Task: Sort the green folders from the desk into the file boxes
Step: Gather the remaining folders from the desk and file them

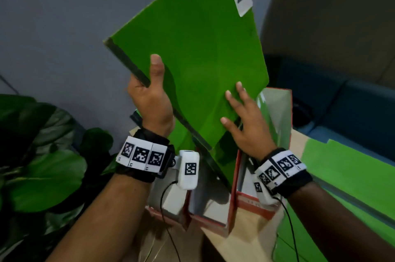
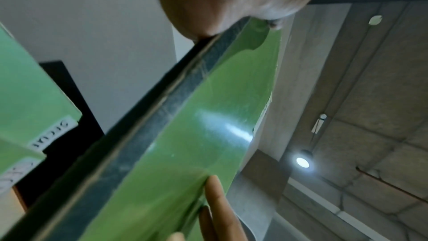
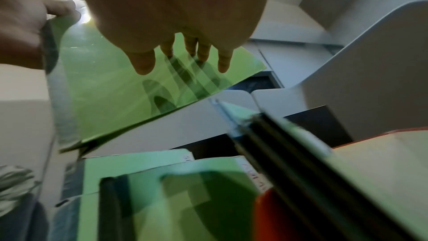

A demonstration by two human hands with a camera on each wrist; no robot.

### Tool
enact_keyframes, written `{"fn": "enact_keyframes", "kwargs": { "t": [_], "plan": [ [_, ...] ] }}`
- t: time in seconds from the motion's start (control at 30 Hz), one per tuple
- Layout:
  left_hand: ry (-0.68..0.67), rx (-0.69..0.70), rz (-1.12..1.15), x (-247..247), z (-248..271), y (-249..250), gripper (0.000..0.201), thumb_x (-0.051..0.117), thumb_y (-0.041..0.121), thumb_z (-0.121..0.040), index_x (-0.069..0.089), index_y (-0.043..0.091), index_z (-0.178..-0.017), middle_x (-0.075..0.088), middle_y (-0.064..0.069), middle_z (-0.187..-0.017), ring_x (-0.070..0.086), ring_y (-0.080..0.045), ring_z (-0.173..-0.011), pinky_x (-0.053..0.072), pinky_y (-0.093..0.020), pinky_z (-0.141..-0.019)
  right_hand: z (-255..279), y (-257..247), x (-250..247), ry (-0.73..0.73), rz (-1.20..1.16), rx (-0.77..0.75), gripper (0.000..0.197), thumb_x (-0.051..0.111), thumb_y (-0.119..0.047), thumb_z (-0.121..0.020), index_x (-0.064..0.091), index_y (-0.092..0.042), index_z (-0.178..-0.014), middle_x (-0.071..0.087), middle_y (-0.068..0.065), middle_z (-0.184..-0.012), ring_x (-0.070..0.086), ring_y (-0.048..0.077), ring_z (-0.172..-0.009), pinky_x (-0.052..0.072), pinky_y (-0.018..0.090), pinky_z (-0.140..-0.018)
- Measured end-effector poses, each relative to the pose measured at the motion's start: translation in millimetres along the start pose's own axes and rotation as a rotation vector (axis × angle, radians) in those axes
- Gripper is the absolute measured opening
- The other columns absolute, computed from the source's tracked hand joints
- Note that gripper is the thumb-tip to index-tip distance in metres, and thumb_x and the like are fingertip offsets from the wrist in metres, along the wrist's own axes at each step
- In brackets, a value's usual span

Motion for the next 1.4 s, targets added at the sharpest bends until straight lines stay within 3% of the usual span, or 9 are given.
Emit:
{"fn": "enact_keyframes", "kwargs": {
  "t": [0.07, 0.17, 0.37, 0.73, 0.8, 0.93, 1.1, 1.23, 1.4],
  "plan": [
    [0.067, 0.038, -0.012, -14, -9, 7, 0.024, 0.055, 0.012, -0.097, 0.050, 0.025, -0.077, 0.058, 0.026, -0.060, 0.053, 0.014, -0.062, 0.043, -0.006, -0.066, -12, -17, 18, -0.038, -0.017, -0.042, 0.066, 0.057, -0.032, -0.093, 0.023, -0.027, -0.150, 0.005, -0.006, -0.160, 0.009, 0.013, -0.146, 0.020, 0.038, -0.116],
    [0.126, 0.080, -0.002, -33, -17, 7, 0.030, 0.050, 0.008, -0.099, 0.046, 0.027, -0.077, 0.056, 0.032, -0.057, 0.052, 0.018, -0.061, 0.040, -0.003, -0.065, -26, -35, 39, -0.079, -0.058, -0.065, 0.066, 0.055, -0.026, -0.094, 0.020, -0.026, -0.151, 0.006, -0.006, -0.160, 0.008, 0.012, -0.147, 0.021, 0.044, -0.118],
    [0.197, -0.082, -0.047, -47, -23, -30, 0.027, 0.053, 0.013, -0.098, 0.042, 0.020, -0.074, 0.041, 0.008, -0.068, 0.041, 0.007, -0.052, 0.036, -0.010, -0.056, -29, -33, 70, -0.315, -0.124, 0.136, 0.067, 0.038, -0.049, -0.096, 0.008, -0.027, -0.152, -0.005, -0.012, -0.159, 0.002, 0.011, -0.146, 0.020, 0.045, -0.117],
    [-0.212, -0.410, -0.462, -51, 19, -107, 0.025, 0.054, 0.012, -0.094, 0.042, 0.020, -0.074, 0.038, 0.007, -0.063, 0.036, 0.000, -0.046, 0.035, -0.020, -0.050, 3, 2, 102, -0.521, -0.074, 0.481, 0.070, 0.032, -0.057, -0.095, 0.015, -0.017, -0.151, 0.019, 0.008, -0.158, 0.030, 0.029, -0.141, 0.031, 0.050, -0.111],
    [-0.269, -0.451, -0.513, -55, 24, -114, 0.008, 0.056, 0.012, -0.094, 0.048, 0.014, -0.094, 0.046, 0.006, -0.075, 0.045, 0.000, -0.058, 0.038, -0.013, -0.052, 9, 9, 104, -0.481, -0.030, 0.527, 0.062, 0.039, -0.049, -0.097, 0.024, -0.017, -0.148, 0.036, 0.010, -0.150, 0.040, 0.030, -0.133, 0.038, 0.049, -0.106],
    [-0.269, -0.299, -0.465, -62, 22, -116, 0.060, 0.059, 0.005, -0.092, 0.029, 0.027, -0.139, 0.056, -0.001, -0.104, 0.061, -0.010, -0.080, 0.055, -0.018, -0.065, 15, 15, 107, -0.496, -0.086, 0.631, 0.051, 0.039, -0.038, -0.101, 0.032, -0.016, -0.146, 0.049, 0.016, -0.139, 0.048, 0.033, -0.127, 0.038, 0.042, -0.103],
    [-0.528, -0.203, -0.767, -60, 27, -132, 0.031, 0.059, 0.015, -0.093, 0.059, 0.026, -0.122, 0.059, 0.002, -0.109, 0.059, -0.014, -0.087, 0.054, -0.024, -0.072, 21, 31, 121, -0.603, -0.123, 0.836, 0.061, 0.024, -0.049, -0.101, 0.044, -0.003, -0.136, 0.048, 0.021, -0.138, 0.047, 0.035, -0.126, 0.037, 0.039, -0.103],
    [-0.534, -0.170, -0.934, -61, 38, -142, 0.022, 0.063, 0.013, -0.088, 0.060, 0.016, -0.110, 0.051, 0.004, -0.116, 0.050, -0.010, -0.109, 0.042, -0.027, -0.100, 22, 32, 118, -0.554, -0.131, 0.843, 0.050, 0.039, -0.033, -0.101, 0.034, -0.006, -0.143, 0.042, 0.016, -0.145, 0.041, 0.032, -0.133, 0.034, 0.036, -0.105],
    [-0.572, -0.042, -1.257, -56, 48, -145, 0.029, 0.065, 0.022, -0.082, 0.058, 0.020, -0.110, 0.044, 0.000, -0.128, 0.038, -0.018, -0.126, 0.032, -0.032, -0.106, 30, 31, 103, -0.595, -0.227, 0.713, 0.054, 0.054, -0.026, -0.095, 0.037, -0.011, -0.144, 0.045, 0.010, -0.145, 0.044, 0.025, -0.132, 0.037, 0.036, -0.109]
  ]
}}
Point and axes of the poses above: each hand's wrist, its own z-axis away from the middle knuckle, its own x-axis out of the palm, y = z × x, the point moved 2 cm from there along -z, towards the middle knuckle
